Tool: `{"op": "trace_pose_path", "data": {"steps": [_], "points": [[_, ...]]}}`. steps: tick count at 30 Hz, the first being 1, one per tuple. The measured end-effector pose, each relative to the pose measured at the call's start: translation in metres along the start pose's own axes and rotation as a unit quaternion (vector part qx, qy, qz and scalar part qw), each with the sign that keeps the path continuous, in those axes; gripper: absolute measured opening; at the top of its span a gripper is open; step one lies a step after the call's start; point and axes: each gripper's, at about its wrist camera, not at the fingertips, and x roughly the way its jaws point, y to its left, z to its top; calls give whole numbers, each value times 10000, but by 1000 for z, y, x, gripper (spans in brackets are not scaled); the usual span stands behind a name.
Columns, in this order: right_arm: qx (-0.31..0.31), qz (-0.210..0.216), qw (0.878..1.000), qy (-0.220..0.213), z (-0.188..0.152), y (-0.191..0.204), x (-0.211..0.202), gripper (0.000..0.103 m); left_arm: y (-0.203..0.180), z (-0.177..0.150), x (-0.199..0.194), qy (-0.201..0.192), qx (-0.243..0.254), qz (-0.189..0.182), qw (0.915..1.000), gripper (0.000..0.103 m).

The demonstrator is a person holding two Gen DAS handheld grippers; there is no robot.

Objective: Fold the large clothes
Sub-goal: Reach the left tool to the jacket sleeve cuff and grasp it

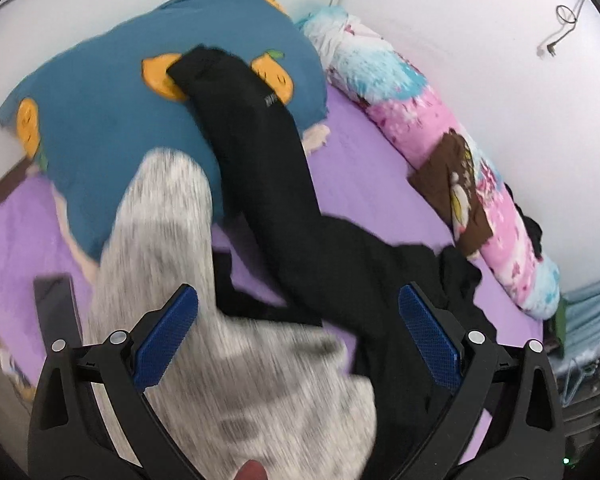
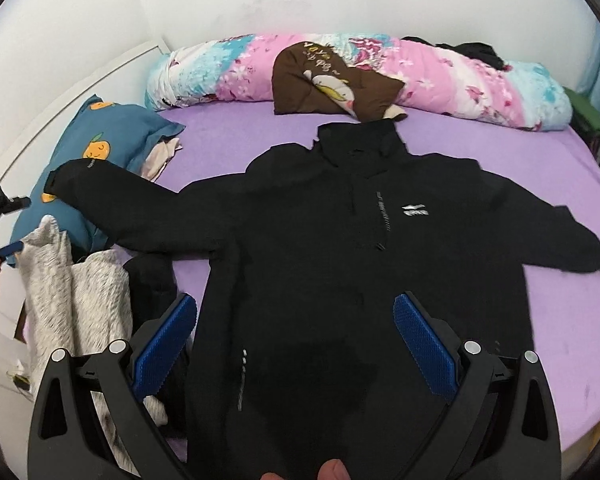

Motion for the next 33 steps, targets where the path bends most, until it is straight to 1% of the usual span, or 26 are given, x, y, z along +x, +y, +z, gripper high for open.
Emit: {"op": "trace_pose_path", "data": {"steps": [2,3,4,6,9,10,11,12,14,16,20,23,24,25,26,27,29,31,33], "points": [[-58,79,9999,35,2,13,15,97,7,22,10,-166,163,293,9993,97],[-63,122,9999,66,0,15,17,97,12,32,16,-205,167,348,9990,97],[-50,227,9997,92,-3,18,20,97,19,45,23,-270,148,351,9989,97],[-56,277,9996,97,-9,17,21,97,37,68,43,-305,-8,284,9991,97],[-44,190,9996,195,-22,5,21,97,58,95,73,-157,-272,91,9995,97],[-9,145,9996,224,-28,-3,20,97,67,103,85,-66,-456,104,9989,97],[15,96,9997,238,-31,-9,20,97,73,110,94,0,-593,77,9982,97],[42,44,9996,266,-35,-17,19,97,75,116,103,39,-641,-33,9979,97],[106,-70,9994,332,-40,-30,20,97,81,126,115,60,-749,-78,9971,97],[204,-228,9987,419,-47,-46,20,97,91,134,127,118,-1057,-165,9942,97],[355,-327,9979,435,-51,-66,18,97,95,142,138,79,-1152,37,9933,97],[376,-245,9983,378,-52,-73,15,97,97,151,144,25,-1206,126,9926,96],[378,-222,9985,334,-51,-74,13,97,96,153,145,-10,-1207,161,9926,93],[367,-223,9986,313,-52,-74,12,97,94,154,146,-56,-1200,204,9926,84],[348,-255,9986,298,-52,-75,11,97,95,153,146,-79,-1199,257,9924,79],[333,-268,9986,296,-52,-76,12,97,96,153,146,-91,-1201,298,9923,69],[330,-273,9986,320,-55,-77,13,97,96,154,148,-77,-1204,395,9919,59],[364,-275,9984,326,-56,-79,14,97,93,155,147,-110,-1119,417,9928,53],[392,-282,9983,333,-57,-80,14,97,91,155,145,-169,-1070,414,9933,32]]}}
